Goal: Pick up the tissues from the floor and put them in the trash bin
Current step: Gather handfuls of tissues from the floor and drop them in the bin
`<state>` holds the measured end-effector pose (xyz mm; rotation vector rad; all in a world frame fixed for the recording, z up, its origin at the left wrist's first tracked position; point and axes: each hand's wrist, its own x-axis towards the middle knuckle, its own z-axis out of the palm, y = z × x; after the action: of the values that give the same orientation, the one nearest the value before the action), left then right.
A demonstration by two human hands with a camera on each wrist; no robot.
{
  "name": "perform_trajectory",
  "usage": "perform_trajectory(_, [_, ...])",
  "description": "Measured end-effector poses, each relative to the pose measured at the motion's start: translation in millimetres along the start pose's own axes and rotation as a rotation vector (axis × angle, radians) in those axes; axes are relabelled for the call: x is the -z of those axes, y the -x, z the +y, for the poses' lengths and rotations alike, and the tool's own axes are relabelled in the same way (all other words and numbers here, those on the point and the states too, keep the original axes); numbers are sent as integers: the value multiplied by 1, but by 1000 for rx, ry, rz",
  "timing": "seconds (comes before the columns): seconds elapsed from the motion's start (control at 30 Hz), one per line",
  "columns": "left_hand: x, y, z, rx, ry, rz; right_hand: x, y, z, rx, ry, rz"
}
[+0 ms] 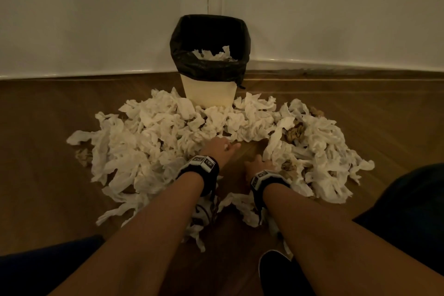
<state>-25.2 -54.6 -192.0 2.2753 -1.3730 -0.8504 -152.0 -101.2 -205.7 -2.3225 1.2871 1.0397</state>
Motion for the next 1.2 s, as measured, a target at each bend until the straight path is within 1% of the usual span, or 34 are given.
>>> perform_trajectory(0.07, [4, 0, -2, -8, 10, 46, -2, -2, -1, 20, -69, 49])
perform_trajectory(0.13, [10, 0, -1, 30, 30, 98, 3, -2, -2, 57, -110, 100])
perform_trajectory(0.2, [15, -2, -1, 46, 53, 111, 12, -2, 0, 83, -204, 141])
perform_trajectory(0.27, [23, -3, -1, 97, 182, 95, 25, 0, 3, 85, -350, 203])
perform_trajectory(0.3, [27, -4, -1, 133, 269, 85, 33, 2, 5, 67, -449, 251])
perform_trajectory(0.37, [35, -5, -1, 184, 465, 99, 48, 5, 7, 35, -730, 372])
perform_trajectory(0.43, [45, -2, 4, 210, 661, 168, 59, 12, 10, 10, -1033, 490])
perform_trajectory(0.5, [57, -1, 12, 228, 771, 254, 74, 21, 13, -16, -1280, 623])
perform_trajectory(0.53, [65, 1, 17, 240, 820, 282, 85, 28, 13, -29, -1383, 668])
perform_trajectory(0.57, [73, 2, 20, 252, 878, 308, 95, 33, 14, -26, -1467, 682])
perform_trajectory(0.63, [89, 5, 28, 274, 937, 350, 115, 48, 18, -51, -1609, 590])
perform_trajectory(0.7, [108, 10, 38, 294, 930, 380, 133, 60, 21, -39, -1742, 516])
perform_trajectory(0.77, [127, 12, 49, 312, 968, 382, 149, 78, 20, 85, -1873, 404])
perform_trajectory(0.8, [138, 14, 56, 308, 1004, 366, 159, 89, 20, 122, -2016, 343])
perform_trajectory(0.87, [156, 19, 68, 282, 1119, 309, 176, 105, 20, 262, -2299, 205])
perform_trajectory(0.9, [166, 24, 75, 267, 1164, 269, 183, 114, 20, 351, -2373, 142])
perform_trajectory(0.97, [182, 34, 85, 226, 1198, 205, 197, 132, 23, 500, -2401, 24])
perform_trajectory(1.03, [196, 41, 90, 155, 1142, 192, 207, 149, 25, 619, -2342, 2])
perform_trajectory(1.07, [203, 43, 92, 119, 1103, 203, 212, 153, 25, 626, -2276, 48])
perform_trajectory(1.13, [217, 48, 95, 91, 1019, 233, 222, 159, 25, 602, -2155, 195])
perform_trajectory(1.17, [223, 51, 97, 87, 1000, 250, 227, 162, 24, 604, -2121, 233])
perform_trajectory(1.2, [228, 52, 97, 77, 1031, 261, 230, 166, 24, 620, -2112, 225])
